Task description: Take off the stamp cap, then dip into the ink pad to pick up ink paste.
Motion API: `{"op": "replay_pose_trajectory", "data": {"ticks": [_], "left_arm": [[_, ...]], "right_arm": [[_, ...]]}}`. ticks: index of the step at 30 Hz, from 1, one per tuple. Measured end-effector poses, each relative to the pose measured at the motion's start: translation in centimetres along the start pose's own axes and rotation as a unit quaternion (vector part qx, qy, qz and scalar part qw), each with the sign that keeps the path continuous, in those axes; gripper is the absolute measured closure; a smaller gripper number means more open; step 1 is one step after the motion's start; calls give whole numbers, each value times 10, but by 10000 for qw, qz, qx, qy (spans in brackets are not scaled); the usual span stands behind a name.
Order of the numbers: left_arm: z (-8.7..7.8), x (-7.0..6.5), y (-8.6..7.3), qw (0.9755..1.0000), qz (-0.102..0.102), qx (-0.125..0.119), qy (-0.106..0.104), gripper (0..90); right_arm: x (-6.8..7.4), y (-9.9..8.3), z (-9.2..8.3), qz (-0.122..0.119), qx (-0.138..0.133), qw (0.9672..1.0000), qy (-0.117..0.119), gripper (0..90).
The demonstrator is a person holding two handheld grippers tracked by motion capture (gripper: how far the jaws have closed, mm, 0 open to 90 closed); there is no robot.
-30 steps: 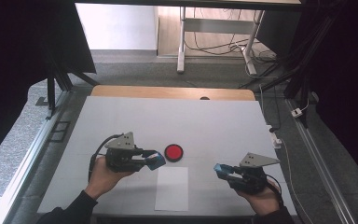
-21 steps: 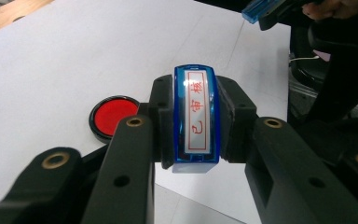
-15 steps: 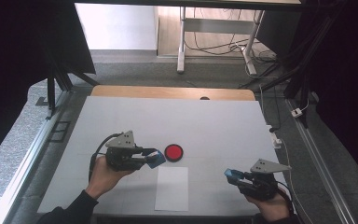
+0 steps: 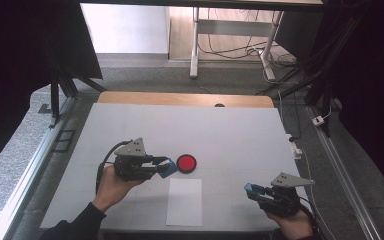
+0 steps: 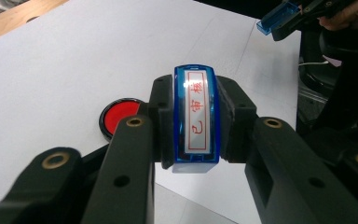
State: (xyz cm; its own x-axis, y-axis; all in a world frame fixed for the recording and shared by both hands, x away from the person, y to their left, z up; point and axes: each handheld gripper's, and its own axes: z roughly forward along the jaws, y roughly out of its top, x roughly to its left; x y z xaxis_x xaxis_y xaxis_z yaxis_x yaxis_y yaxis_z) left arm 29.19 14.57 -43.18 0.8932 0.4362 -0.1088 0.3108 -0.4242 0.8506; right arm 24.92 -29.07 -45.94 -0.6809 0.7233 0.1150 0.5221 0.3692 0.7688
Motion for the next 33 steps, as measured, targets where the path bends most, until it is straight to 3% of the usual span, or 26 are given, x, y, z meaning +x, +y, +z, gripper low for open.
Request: {"op": "replay_pose_trajectory", "data": {"ticks": [22, 33], "left_arm": [[24, 11, 15, 9990, -134, 343, 239, 703], [40, 27, 19, 9977, -272, 492, 379, 703]], "right_arm": [[0, 0, 1, -52, 74, 9999, 114, 684], [0, 0, 1, -36, 71, 9998, 185, 683]]}}
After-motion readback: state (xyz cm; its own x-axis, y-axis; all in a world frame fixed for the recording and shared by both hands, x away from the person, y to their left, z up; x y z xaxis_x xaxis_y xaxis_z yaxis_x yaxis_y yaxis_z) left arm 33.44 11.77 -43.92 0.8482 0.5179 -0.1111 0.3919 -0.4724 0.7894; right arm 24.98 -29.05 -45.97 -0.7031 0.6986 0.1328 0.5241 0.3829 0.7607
